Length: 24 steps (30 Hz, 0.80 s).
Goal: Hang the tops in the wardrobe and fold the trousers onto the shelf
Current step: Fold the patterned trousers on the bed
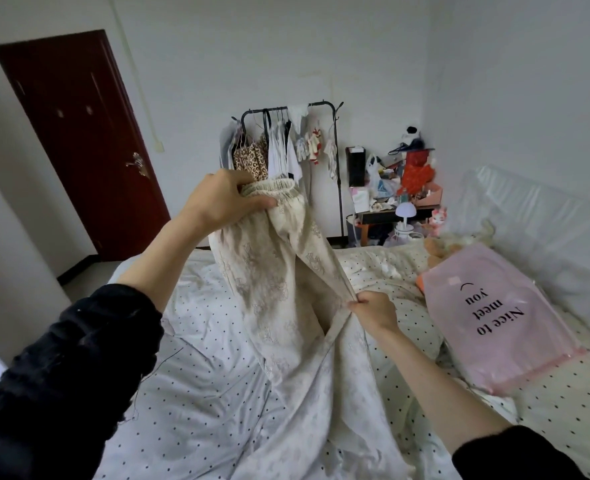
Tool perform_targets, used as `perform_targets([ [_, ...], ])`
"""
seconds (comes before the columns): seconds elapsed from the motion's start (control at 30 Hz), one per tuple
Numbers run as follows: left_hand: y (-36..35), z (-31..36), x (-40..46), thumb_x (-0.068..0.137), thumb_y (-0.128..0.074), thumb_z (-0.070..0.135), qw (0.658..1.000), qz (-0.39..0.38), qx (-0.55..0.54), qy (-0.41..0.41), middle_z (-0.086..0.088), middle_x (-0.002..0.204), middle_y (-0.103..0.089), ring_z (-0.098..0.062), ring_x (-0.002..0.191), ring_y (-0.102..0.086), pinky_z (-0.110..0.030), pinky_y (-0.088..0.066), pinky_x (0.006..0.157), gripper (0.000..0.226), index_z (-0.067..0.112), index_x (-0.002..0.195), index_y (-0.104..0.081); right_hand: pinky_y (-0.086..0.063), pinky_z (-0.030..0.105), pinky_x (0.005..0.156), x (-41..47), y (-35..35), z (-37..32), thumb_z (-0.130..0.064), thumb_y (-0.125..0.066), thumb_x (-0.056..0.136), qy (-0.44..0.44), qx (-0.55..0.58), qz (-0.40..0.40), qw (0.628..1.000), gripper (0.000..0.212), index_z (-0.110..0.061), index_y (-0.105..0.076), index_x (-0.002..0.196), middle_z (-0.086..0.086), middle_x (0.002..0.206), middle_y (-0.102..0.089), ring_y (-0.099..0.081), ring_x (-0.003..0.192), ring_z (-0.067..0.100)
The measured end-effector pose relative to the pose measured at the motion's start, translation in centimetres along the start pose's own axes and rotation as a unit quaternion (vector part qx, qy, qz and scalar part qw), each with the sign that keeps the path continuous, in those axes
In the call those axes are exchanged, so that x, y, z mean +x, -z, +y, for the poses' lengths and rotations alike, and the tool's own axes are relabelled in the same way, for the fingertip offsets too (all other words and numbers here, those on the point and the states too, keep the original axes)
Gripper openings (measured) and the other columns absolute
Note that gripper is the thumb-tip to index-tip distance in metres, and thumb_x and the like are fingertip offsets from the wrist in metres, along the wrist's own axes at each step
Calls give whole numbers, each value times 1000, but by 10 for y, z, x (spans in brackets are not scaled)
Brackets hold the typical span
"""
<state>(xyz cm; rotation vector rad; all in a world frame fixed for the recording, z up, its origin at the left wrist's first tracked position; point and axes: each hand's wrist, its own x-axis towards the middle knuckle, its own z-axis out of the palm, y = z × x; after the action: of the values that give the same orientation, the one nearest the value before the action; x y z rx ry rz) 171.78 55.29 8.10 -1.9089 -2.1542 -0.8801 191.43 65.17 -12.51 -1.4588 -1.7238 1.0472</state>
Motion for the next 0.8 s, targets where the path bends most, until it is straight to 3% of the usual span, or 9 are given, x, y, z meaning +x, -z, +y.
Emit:
perform_targets([
  [0.1,6,-15,-3,83,-65,43,999,-16,-22,33,-16,77,-56,-23,71,-49,-32,-37,62,48,-4,85,-60,-18,29,51,4,12,-4,-5,-59,84,-8,60,-31,998,45,-15,-30,52,1,52,-26,-25,51,15],
  [0.17,10,-25,-6,87,-60,42,997,-24,-42,58,-9,71,-50,-21,69,-47,-31,-36,59,43,1,76,-54,-30,29,53,6,26,-11,-6,-58,87,-4,112,-53,992,25,-4,-56,62,10,59,-43,-40,57,21],
  [0.2,11,-30,-8,89,-58,41,996,-30,-53,65,-7,71,-50,-21,69,-48,-31,-37,60,41,4,73,-52,-42,33,62,8,34,-14,-7,-58,89,-1,126,-56,990,15,5,-65,83,-2,75,-37,-32,73,13],
  [0.23,13,-35,-10,90,-56,41,994,-34,-73,73,-6,74,-54,-21,72,-52,-31,-42,64,37,7,76,-55,-47,39,79,12,41,-18,-8,-57,90,4,126,-57,990,22,9,-63,102,24,120,-48,-42,116,40],
  [0.33,14,-50,-19,90,-58,37,972,-53,-186,130,-6,95,-67,-21,87,-64,-33,-53,79,29,11,98,-67,-38,33,94,21,61,-32,-11,-55,93,31,108,-56,992,30,0,-60,121,10,122,-59,-50,121,27],
  [0.6,-3,-71,-39,88,-62,30,932,-94,-288,198,-17,106,-67,-31,101,-62,-47,-43,99,33,0,102,-66,-42,36,84,35,105,-90,-5,-50,90,178,-36,78,980,21,6,-67,96,22,103,-66,-58,100,34],
  [0.67,-3,-73,-43,91,-59,27,921,-81,-321,206,-18,106,-67,-33,102,-62,-42,-47,95,33,-3,104,-64,-44,33,87,33,108,-108,-7,-48,93,220,-41,107,969,23,2,-67,102,19,105,-66,-59,100,32],
  [0.73,-1,-79,-48,92,-56,24,907,-68,-357,214,-13,98,-66,-27,93,-63,-31,-50,82,28,-1,104,-63,-40,18,72,29,106,-129,-10,-46,95,252,-53,135,957,23,-6,-66,106,8,99,-65,-58,93,20],
  [0.8,3,-87,-56,93,-55,24,894,-65,-384,224,-6,90,-67,-18,82,-64,-26,-49,73,20,6,96,-64,-34,20,63,24,100,-149,-13,-47,95,274,-71,155,946,23,-10,-66,107,3,96,-64,-53,87,14],
])
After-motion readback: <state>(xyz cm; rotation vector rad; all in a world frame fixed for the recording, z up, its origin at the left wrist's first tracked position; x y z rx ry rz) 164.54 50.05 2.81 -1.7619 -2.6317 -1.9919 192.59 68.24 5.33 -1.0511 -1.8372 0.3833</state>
